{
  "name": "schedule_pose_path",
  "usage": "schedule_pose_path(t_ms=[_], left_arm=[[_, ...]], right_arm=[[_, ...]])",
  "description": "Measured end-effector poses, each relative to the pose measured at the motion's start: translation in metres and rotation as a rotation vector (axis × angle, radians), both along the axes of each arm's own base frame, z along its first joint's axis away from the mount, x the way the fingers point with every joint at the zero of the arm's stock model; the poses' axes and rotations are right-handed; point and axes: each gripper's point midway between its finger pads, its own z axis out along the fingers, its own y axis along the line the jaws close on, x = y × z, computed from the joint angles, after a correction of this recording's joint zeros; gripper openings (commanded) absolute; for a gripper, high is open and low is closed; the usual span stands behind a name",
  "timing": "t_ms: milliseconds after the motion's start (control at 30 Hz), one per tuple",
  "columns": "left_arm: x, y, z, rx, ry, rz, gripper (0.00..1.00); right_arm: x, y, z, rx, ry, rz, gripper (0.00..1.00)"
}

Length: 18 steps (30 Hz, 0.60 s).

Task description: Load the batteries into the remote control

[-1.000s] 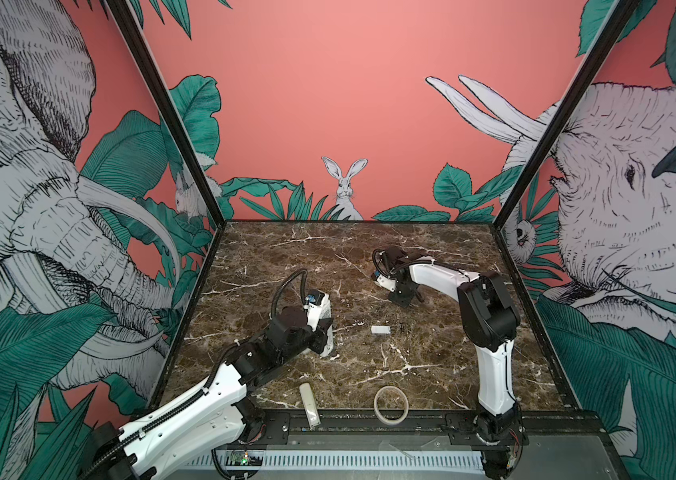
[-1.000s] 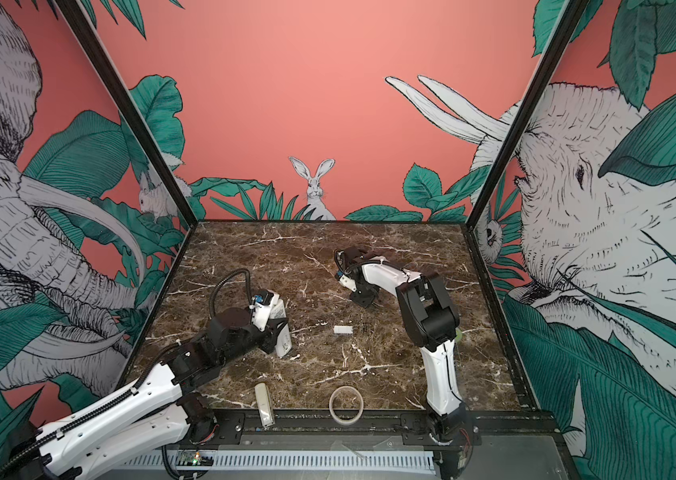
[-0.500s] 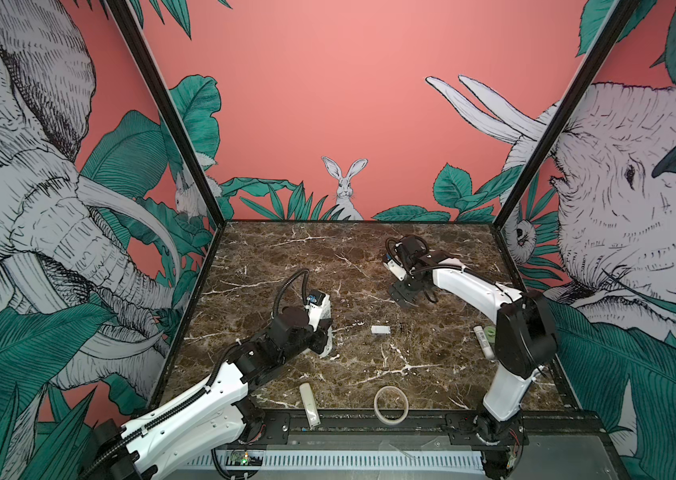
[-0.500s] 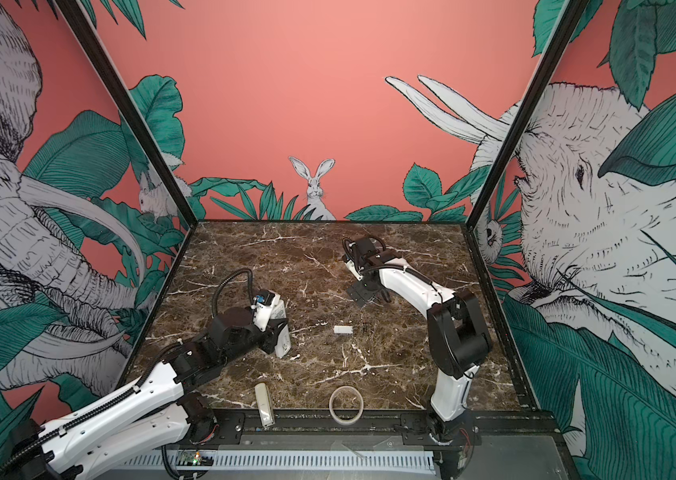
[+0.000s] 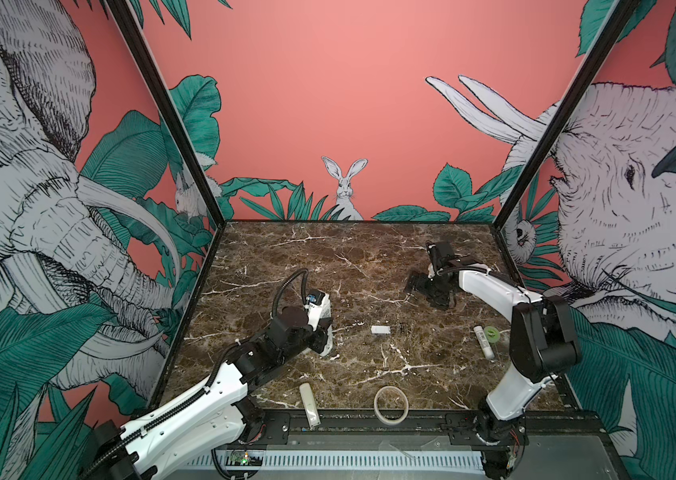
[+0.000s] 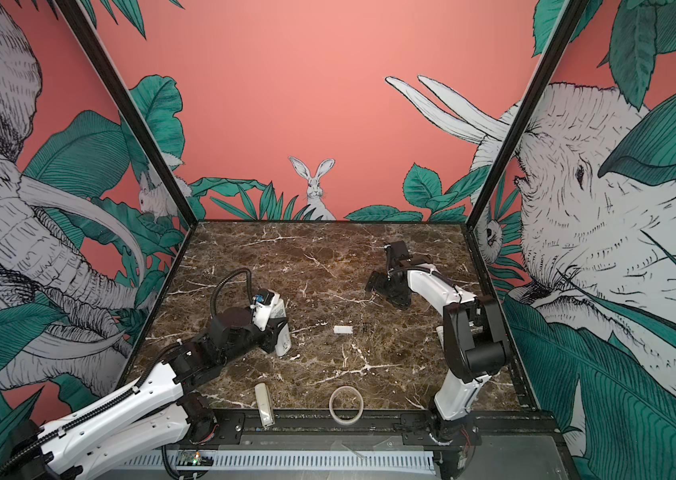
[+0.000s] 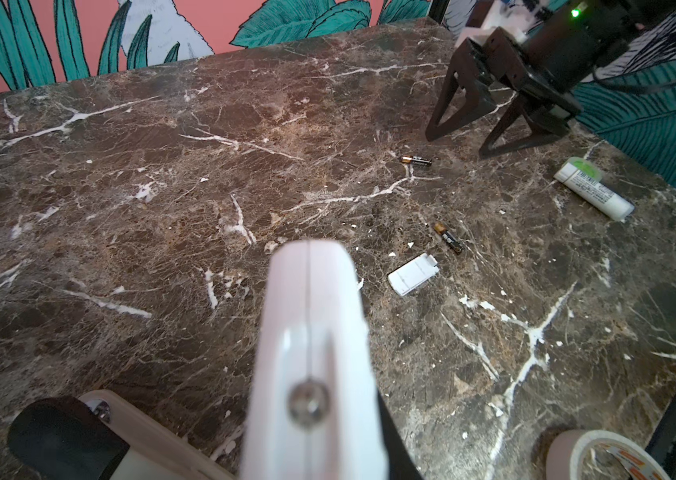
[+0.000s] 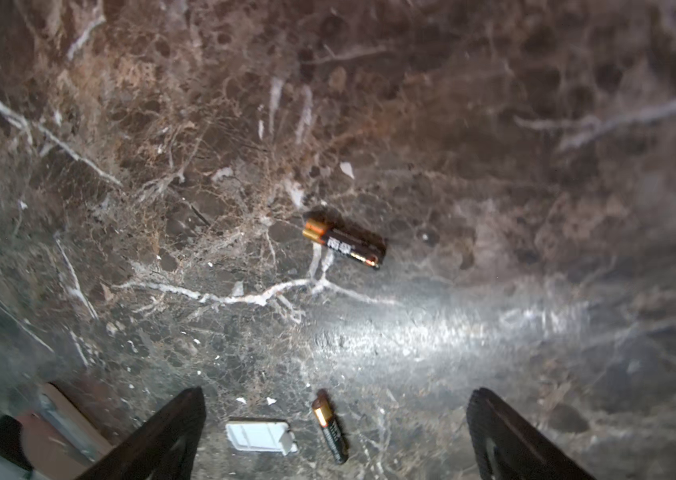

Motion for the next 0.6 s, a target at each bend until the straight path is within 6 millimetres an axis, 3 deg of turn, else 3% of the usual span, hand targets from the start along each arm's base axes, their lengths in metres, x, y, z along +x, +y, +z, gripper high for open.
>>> schedule_pose_path(t_ms=[100, 167, 300, 600], left_arm=[[0.0, -0.001, 0.005, -0.015, -0.014, 0.0, 0.0], [0.0, 0.0, 0.008, -0.023, -0.021, 0.001, 0.0], [0.0, 0.001, 0.014, -0.04, -0.035, 0.004, 0.0], [-0.002, 0.008, 0.03, -0.079, -0.083, 0.023, 0.0]], right_arm=[[0.002, -0.001, 0.009, 0.019, 0.044, -0.119, 0.96], [0.005, -0.002, 0.016, 0.015, 0.07, -0.177, 0.85], [0.012, -0.002, 0.022, 0.009, 0.13, -0.276, 0.78], [0.001, 0.0, -0.019, -0.01, 0.334, -0.446, 0.78]])
